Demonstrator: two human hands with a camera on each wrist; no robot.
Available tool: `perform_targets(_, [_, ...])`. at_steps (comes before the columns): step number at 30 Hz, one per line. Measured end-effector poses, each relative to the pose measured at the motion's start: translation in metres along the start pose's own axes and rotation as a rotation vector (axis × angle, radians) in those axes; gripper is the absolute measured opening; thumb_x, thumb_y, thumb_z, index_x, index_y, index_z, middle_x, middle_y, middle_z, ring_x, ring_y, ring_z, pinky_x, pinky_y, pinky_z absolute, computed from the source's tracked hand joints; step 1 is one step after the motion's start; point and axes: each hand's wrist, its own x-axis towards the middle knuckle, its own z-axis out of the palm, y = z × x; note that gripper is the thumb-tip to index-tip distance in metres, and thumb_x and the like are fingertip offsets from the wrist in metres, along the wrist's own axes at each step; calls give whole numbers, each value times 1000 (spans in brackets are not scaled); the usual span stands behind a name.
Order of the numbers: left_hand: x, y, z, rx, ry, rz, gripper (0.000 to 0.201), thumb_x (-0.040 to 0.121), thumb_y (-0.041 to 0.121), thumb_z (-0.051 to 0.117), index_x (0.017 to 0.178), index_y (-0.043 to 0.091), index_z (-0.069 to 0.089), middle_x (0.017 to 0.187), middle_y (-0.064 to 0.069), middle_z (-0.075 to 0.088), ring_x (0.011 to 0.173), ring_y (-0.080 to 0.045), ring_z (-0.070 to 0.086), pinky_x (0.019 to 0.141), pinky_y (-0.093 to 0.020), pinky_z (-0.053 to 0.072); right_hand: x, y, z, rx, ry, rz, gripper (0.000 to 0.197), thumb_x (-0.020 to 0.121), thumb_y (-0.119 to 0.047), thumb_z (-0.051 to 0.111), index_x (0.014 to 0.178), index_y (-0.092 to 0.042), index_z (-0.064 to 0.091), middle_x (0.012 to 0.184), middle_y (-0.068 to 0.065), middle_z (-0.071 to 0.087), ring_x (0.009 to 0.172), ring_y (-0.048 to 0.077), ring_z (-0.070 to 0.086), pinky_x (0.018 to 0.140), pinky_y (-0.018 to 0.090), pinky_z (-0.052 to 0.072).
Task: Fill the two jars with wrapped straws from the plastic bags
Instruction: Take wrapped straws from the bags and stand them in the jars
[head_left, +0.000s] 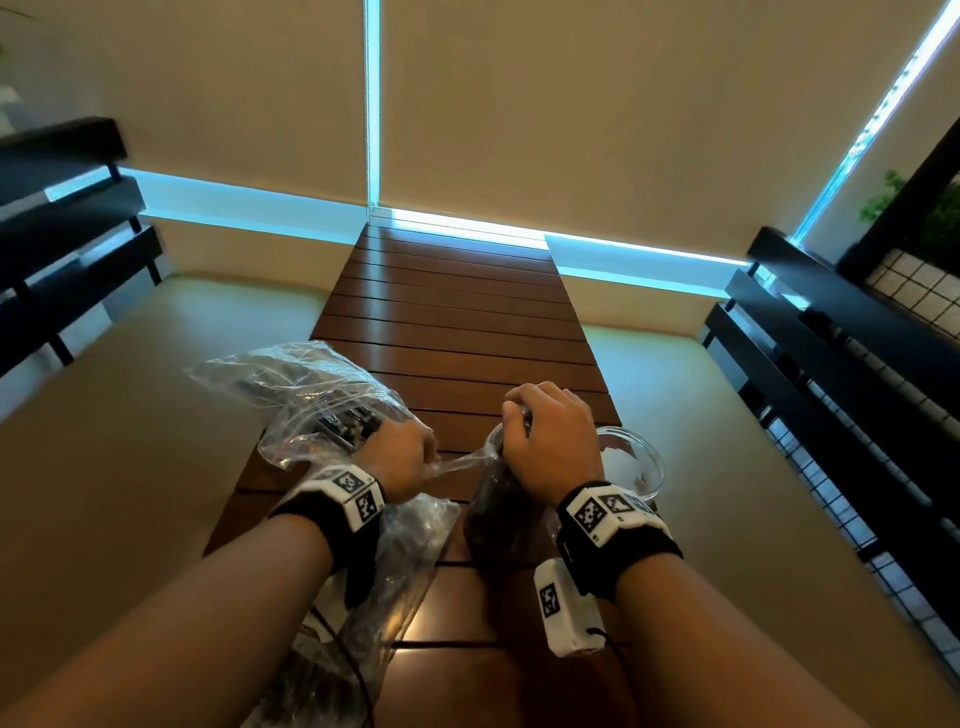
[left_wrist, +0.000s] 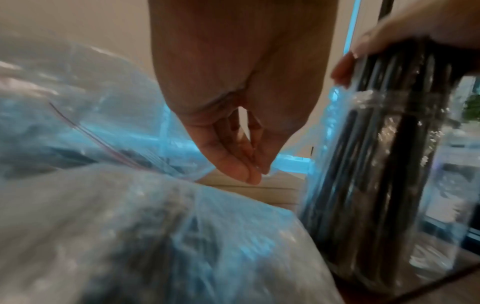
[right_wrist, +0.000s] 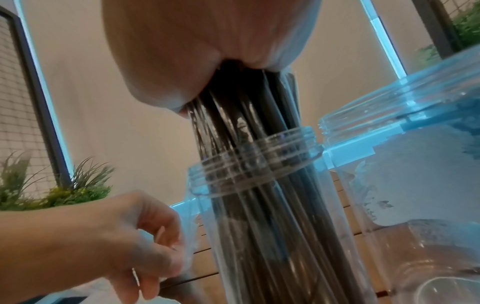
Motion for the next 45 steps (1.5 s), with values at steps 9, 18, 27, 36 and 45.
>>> perform_targets(9, [2, 6, 27, 180, -130, -119, 26, 83, 35, 61, 90, 10, 68, 97, -12, 70, 88, -30, 69, 71, -34, 55, 6, 6, -1, -28, 36, 10, 30, 92, -35, 45, 85, -19, 70, 89, -4, 68, 85, 14, 58, 90, 44, 48])
perform_targets(18, [-7, 13, -43, 199, 363, 17, 26, 85, 35, 64, 107, 20, 64, 108, -1, 53, 91, -23, 62, 70, -33, 48, 21, -51, -20, -132, 190, -188, 24, 89, -43, 55, 89, -23, 69, 93, -6, 66, 92, 17, 56, 87, 38, 42])
perform_targets(27, [-17, -86, -83, 163, 88, -464, 52, 77, 40, 66, 120, 12, 58, 129, -22, 52, 109, -38, 58, 91, -43, 51, 30, -119, 56, -228, -620, -93, 11, 85, -14, 58, 93, -8, 61, 102, 16, 66, 92, 37, 65, 70, 33, 50])
perform_targets(36, [-31, -91, -101, -230, 227, -383, 24, 80, 2, 49, 61, 16, 43, 66, -7, 51, 68, -26, 47, 52, -29, 34, 38, -114, 142, -148, -606, -111, 22, 87, -3, 55, 104, -7, 68, 109, 12, 69, 102, 30, 63, 83, 33, 49])
perform_targets(45, [-30, -105, -96, -299, 75, -274, 21, 77, -6, 42, 75, 14, 49, 72, -2, 51, 70, -20, 46, 55, -30, 33, 50, -122, 167, -247, -776, -246, 33, 94, -42, 38, 105, -23, 62, 104, 3, 62, 102, 22, 59, 86, 33, 43])
